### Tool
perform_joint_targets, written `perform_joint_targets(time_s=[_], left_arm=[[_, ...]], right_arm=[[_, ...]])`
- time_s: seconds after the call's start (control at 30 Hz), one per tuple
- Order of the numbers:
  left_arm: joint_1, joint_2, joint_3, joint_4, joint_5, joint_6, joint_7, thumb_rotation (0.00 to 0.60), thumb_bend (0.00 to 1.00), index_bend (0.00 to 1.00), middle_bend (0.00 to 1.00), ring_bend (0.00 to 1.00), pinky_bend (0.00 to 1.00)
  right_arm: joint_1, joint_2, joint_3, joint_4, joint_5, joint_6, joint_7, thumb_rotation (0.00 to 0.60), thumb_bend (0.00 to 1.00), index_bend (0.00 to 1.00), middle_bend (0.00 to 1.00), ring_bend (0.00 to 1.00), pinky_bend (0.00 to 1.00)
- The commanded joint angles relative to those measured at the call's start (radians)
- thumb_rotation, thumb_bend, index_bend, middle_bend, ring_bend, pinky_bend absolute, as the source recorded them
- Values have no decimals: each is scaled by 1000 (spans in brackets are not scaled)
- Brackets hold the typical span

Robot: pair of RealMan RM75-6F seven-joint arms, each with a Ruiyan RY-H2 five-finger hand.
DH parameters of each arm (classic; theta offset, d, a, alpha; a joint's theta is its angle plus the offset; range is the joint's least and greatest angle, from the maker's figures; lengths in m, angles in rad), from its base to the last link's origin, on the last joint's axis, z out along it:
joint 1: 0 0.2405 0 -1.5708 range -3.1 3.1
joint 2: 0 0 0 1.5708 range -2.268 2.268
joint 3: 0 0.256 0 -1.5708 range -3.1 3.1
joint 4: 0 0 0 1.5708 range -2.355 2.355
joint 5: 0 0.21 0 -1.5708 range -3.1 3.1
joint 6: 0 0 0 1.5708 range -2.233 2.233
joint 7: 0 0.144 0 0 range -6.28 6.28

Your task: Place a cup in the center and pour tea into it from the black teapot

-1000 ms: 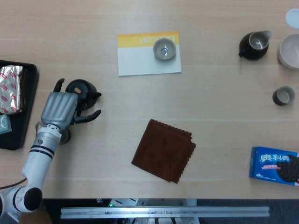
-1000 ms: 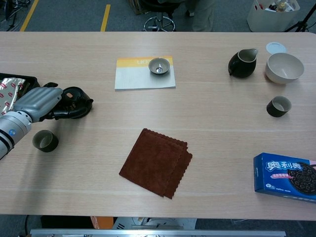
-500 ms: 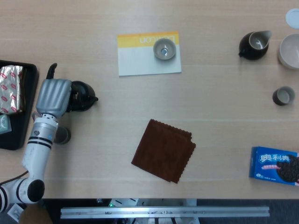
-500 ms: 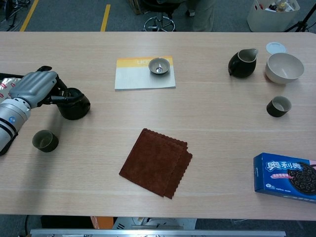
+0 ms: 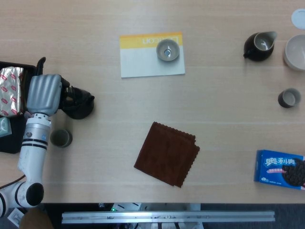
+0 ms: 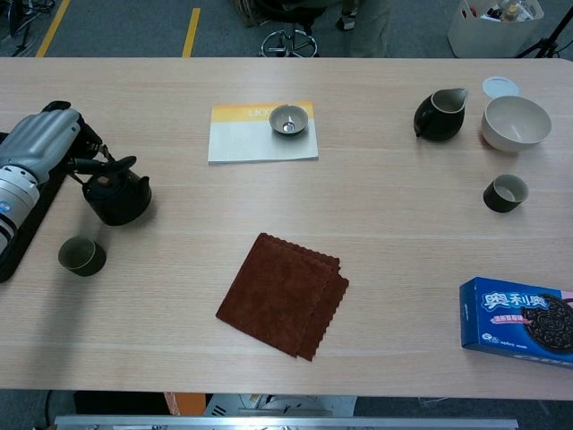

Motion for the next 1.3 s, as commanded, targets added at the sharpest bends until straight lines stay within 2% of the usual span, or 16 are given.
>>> perform_joint_targets(time_s=[0.03,0.13,0.2,0.33,0.47,0.6,0.7,1.03,1.3], left_arm=[[8,6,-19,-8,4,26,-13,272,131,982,1000,859,2],[12,11,-38,-11,9,54,-18,334,131,987,1000,864,6],[14,15,-51,-18,8,68,-23,341,131,990,1000,866,15],[15,22,-76,-26,7,93,-25,320,131,997,1000,871,28],[16,29,-98,-36,-10,102,-22,223,134,1000,1000,874,29],[15,28,-108,-31,-16,111,-16,196,197,1000,1000,885,52],[14,22,-112,-26,-16,118,-12,198,265,1000,1000,892,68],[8,13,-117,-18,-3,128,-10,199,371,1000,1000,902,88],[11,43,-104,-55,40,138,-22,224,379,1000,1000,899,88]], right_arm=[[2,1,0,-2,-7,1,-3,600,261,178,124,13,22],[6,2,-2,-8,-21,2,-14,600,261,178,124,13,22],[7,2,-2,-12,-28,4,-18,600,261,178,124,13,22],[11,1,-7,-19,-40,-1,-31,600,261,178,124,13,22],[13,0,-10,-26,-44,-4,-40,600,261,179,124,13,22],[10,0,-11,-28,-45,1,-42,600,261,178,124,13,22],[8,2,-13,-29,-45,3,-41,600,261,178,124,13,22],[5,2,-17,-27,-45,5,-45,600,261,179,124,13,22],[20,5,-14,-39,-62,-3,-72,600,261,178,124,13,22]])
